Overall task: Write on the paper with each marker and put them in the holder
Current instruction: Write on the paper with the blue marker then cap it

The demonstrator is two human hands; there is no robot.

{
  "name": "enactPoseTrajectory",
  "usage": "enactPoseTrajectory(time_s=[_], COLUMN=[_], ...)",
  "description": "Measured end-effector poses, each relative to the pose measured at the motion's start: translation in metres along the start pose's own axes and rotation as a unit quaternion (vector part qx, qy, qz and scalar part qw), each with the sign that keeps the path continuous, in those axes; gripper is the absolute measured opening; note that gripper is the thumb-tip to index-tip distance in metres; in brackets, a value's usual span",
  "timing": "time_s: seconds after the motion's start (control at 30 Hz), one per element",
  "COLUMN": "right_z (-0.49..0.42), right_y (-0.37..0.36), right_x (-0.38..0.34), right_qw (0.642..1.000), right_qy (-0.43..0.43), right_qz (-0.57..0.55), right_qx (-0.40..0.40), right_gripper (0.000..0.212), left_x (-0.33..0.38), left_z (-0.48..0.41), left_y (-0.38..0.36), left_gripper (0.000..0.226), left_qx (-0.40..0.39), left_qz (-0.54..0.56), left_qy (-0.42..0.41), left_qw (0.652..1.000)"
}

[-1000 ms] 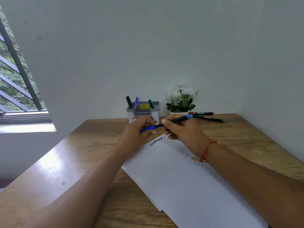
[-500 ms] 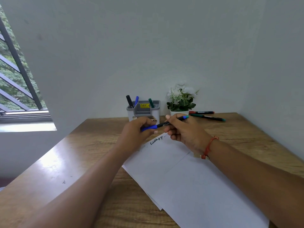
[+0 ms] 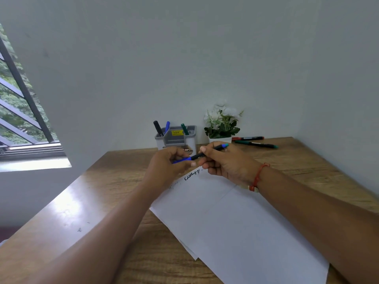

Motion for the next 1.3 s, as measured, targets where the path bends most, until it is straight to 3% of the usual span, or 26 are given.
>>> enactPoseTrajectory(time_s=[0.2, 0.33, 0.43, 0.5, 0.77, 1.07, 1.3], right_z=[-0.006, -0.009, -0.007, -0.006, -0.011, -0.019, -0.021], right_y=[0.005, 0.023, 0.029, 0.032, 0.051, 0.051, 0.052], right_x=[-0.001, -0.001, -0.007, -0.010, -0.007, 0.002, 0.002], right_qw=[0.992, 0.977, 0.931, 0.908, 0.887, 0.866, 0.842], right_qy=[-0.009, 0.050, 0.156, 0.186, 0.178, 0.186, 0.195], right_qz=[-0.073, 0.056, 0.246, 0.296, 0.330, 0.398, 0.451], right_qx=[0.106, 0.198, 0.221, 0.231, 0.269, 0.237, 0.221], right_gripper=[0.030, 0.038, 0.035, 0.034, 0.030, 0.032, 0.036], left_x=[0.017, 0.031, 0.048, 0.059, 0.062, 0.040, 0.023], left_z=[0.000, -0.005, -0.016, -0.029, -0.092, -0.116, -0.122], left_y=[0.009, 0.017, 0.023, 0.024, 0.006, -0.027, -0.039], left_gripper=[0.012, 0.008, 0.013, 0.018, 0.025, 0.017, 0.029], left_qx=[0.098, 0.179, 0.227, 0.239, 0.201, 0.133, 0.078], left_qz=[0.040, 0.026, -0.012, -0.034, -0.125, -0.269, -0.312], left_qy=[-0.026, -0.070, -0.115, -0.140, -0.154, -0.148, -0.132], left_qw=[0.994, 0.981, 0.967, 0.960, 0.959, 0.942, 0.938])
Point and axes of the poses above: each hand's wrist, its own z-axis away from the middle knuckle, its own y-axis out of the back of the hand, x = y × z, the point moved 4 cm from there along -z, towards the middle knuckle, and after that the axes turned 12 degrees about x, right-handed, at the moved point
